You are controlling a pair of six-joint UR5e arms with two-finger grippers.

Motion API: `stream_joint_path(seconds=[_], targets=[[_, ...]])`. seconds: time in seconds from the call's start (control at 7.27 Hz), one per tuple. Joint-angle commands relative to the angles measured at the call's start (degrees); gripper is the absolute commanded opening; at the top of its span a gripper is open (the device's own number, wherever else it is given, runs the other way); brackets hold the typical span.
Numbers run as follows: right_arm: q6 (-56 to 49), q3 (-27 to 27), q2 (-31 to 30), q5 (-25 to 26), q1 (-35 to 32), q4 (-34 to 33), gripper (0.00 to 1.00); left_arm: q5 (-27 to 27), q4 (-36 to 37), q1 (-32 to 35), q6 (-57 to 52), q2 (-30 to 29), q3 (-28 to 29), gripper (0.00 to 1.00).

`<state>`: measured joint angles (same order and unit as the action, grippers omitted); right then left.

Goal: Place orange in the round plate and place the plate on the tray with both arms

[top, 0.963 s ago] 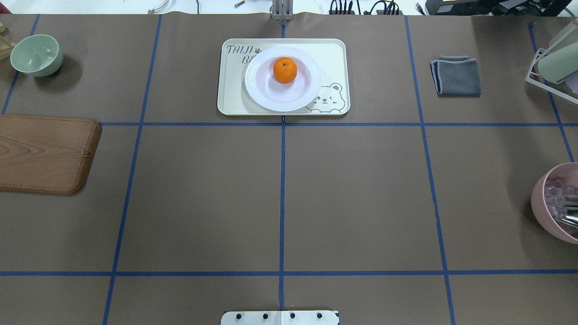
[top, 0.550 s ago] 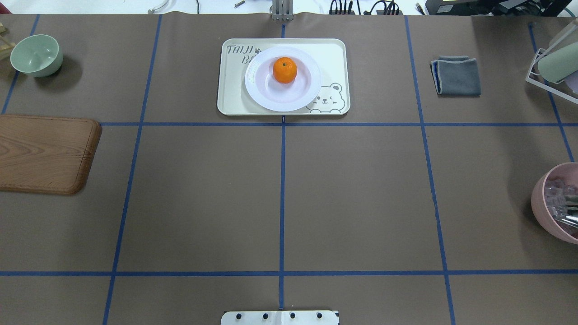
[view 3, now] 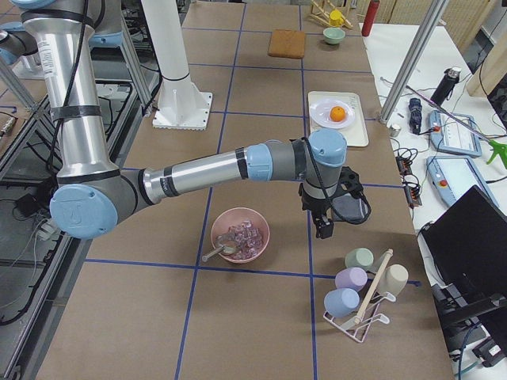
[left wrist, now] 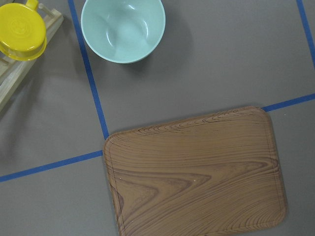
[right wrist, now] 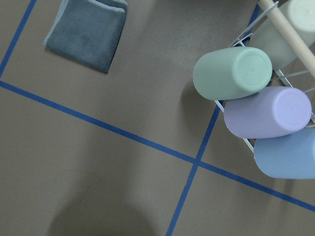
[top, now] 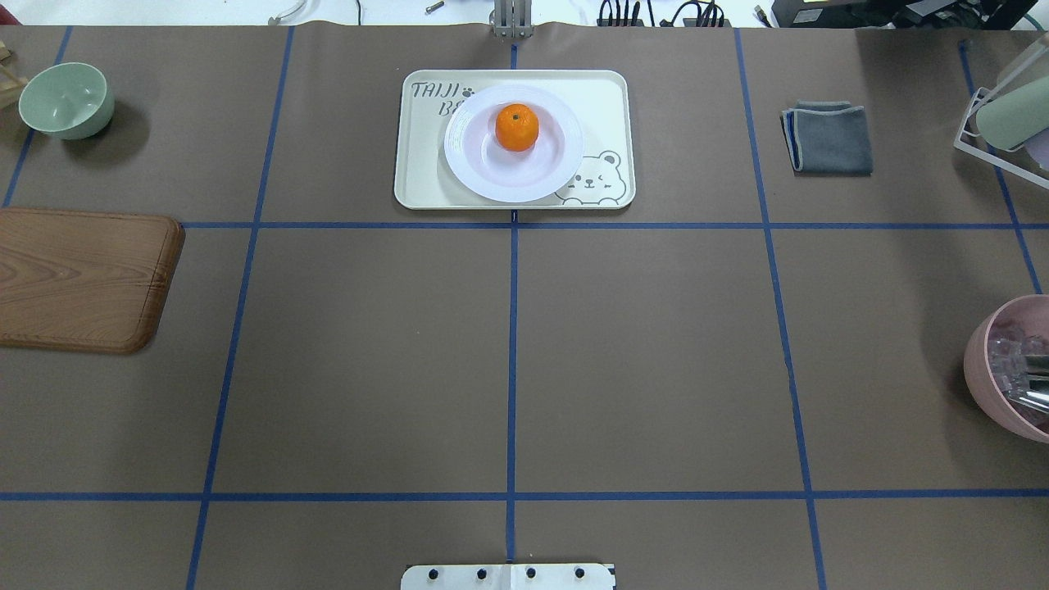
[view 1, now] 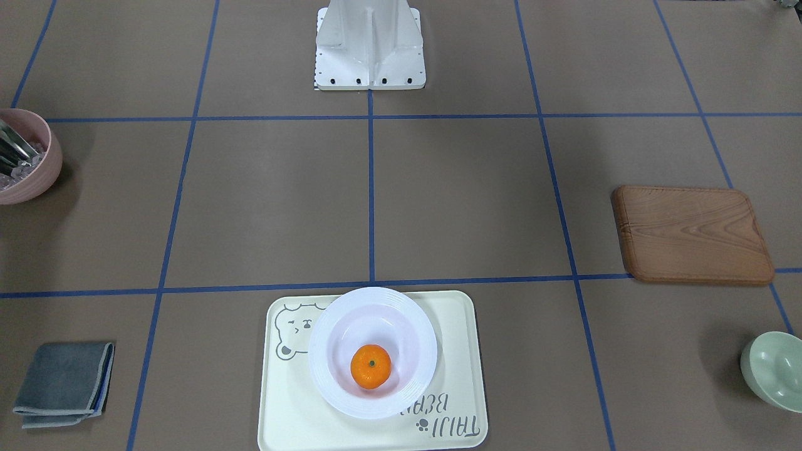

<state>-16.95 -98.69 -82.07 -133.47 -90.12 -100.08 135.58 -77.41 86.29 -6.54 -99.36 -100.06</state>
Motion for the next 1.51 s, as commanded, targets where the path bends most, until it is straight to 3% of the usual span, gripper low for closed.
stream_joint_path(seconds=[0.0,0.69,1.38], targets=[[0.2,-0.1,-0.5,-0.5,0.9,0.1,1.00,0.7,-0.4,1.0,-0.1,2.7,0.0,0.98],[0.3,-0.2,-1.2,-0.5,1.5,-0.2,1.00,0.9,-12.7,1.2,-0.2,13.2,-2.2,0.98],[0.2,-1.2,-4.2,0.0,1.5,0.0,1.00,0.6,-12.9,1.0,-0.1,11.7,-2.8,0.98]])
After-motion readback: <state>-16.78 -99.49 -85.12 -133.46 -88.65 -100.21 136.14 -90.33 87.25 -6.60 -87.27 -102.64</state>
